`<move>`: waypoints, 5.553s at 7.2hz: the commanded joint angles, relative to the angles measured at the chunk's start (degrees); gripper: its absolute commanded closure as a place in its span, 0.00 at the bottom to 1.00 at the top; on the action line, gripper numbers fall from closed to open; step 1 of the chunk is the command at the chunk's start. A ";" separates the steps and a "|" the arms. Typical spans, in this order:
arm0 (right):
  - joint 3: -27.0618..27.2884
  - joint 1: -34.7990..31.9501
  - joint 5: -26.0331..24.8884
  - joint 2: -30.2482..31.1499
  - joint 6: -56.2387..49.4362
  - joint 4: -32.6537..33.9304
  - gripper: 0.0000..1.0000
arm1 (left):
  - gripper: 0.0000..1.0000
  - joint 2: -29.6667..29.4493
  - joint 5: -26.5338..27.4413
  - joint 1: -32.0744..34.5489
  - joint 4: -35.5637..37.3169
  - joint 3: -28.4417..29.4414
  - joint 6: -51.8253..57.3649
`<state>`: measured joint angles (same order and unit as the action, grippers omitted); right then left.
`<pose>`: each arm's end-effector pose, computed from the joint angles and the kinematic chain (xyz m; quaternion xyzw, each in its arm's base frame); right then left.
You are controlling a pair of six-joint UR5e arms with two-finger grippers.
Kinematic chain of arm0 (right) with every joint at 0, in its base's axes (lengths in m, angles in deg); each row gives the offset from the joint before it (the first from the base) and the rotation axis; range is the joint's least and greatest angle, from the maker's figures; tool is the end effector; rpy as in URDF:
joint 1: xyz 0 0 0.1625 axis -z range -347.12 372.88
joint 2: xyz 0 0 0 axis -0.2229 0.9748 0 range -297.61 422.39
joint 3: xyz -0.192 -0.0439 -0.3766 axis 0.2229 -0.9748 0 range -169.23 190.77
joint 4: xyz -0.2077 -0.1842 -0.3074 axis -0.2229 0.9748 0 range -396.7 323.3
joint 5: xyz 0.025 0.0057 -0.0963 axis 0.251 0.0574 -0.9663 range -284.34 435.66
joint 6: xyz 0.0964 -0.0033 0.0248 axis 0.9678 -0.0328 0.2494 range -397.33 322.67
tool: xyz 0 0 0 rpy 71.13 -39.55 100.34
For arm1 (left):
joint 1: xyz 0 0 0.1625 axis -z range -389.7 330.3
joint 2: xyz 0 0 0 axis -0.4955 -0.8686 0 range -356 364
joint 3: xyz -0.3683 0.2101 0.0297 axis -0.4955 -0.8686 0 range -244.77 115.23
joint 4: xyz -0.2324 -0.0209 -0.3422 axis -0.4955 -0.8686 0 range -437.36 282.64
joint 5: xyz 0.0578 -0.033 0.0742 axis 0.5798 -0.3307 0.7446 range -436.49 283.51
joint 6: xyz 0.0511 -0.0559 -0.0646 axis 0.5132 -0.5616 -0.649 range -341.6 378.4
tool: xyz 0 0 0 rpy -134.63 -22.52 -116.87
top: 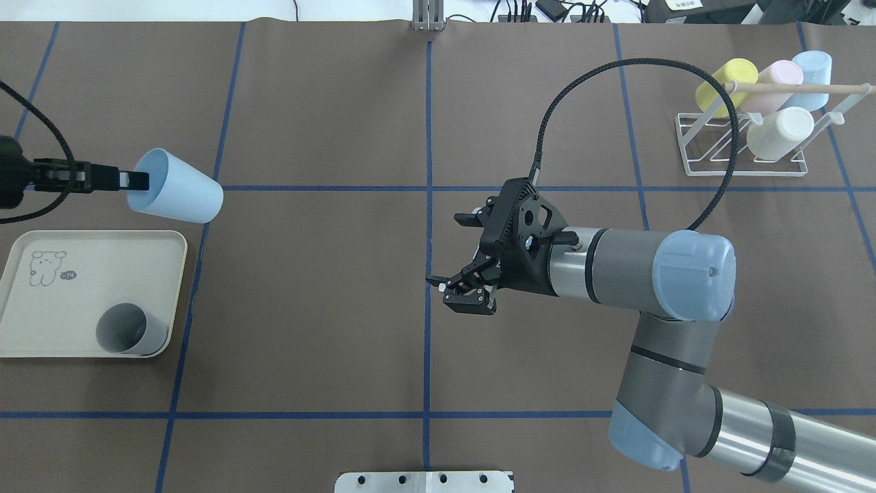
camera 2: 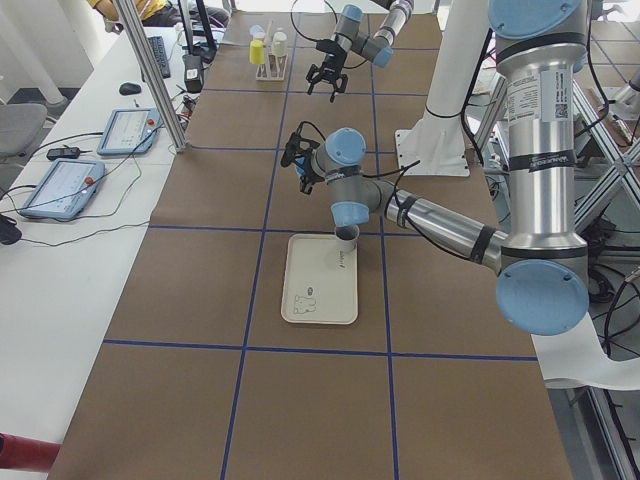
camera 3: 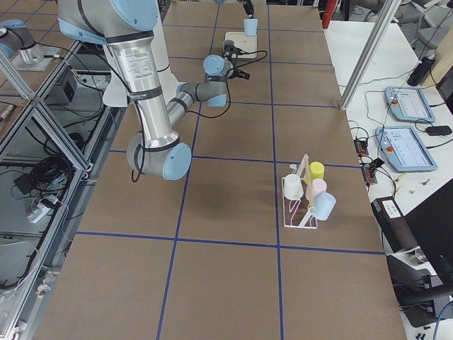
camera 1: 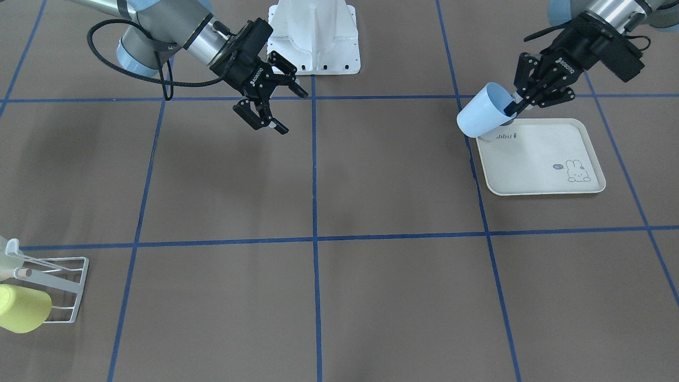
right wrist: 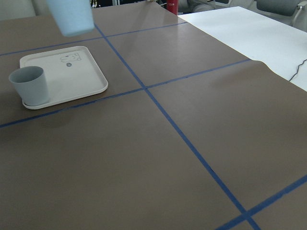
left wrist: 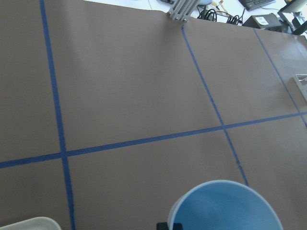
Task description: Transfer IKEA cup to right arm and place on rack
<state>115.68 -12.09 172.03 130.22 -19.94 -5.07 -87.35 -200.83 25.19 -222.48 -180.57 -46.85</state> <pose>-0.4582 -0.3482 0.2110 0.5312 -0.5149 -0.3088 0.5978 0.1978 -0.4157 0.3207 0.2318 0.6251 0.0004 0.7453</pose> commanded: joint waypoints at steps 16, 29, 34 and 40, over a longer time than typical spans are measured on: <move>-7.17 5.02 -3.92 -6.21 -5.88 -15.02 0.01 | 1.00 -13.59 -0.03 -15.52 0.27 0.84 -8.93; -6.99 5.28 -3.83 -7.09 -6.23 -15.02 0.32 | 1.00 -13.59 1.11 -16.93 0.27 1.10 -8.93; -6.91 4.94 -3.74 -6.66 -6.58 -14.49 0.64 | 0.00 -14.03 0.67 -16.32 1.50 1.01 -8.85; 7.39 -7.17 -3.56 -7.44 -17.36 35.85 0.78 | 0.00 -0.54 0.41 0.69 22.83 -5.30 20.93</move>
<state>119.02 -16.02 168.72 123.15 -32.58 16.82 -93.61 -200.43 20.75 -203.88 -183.59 -37.69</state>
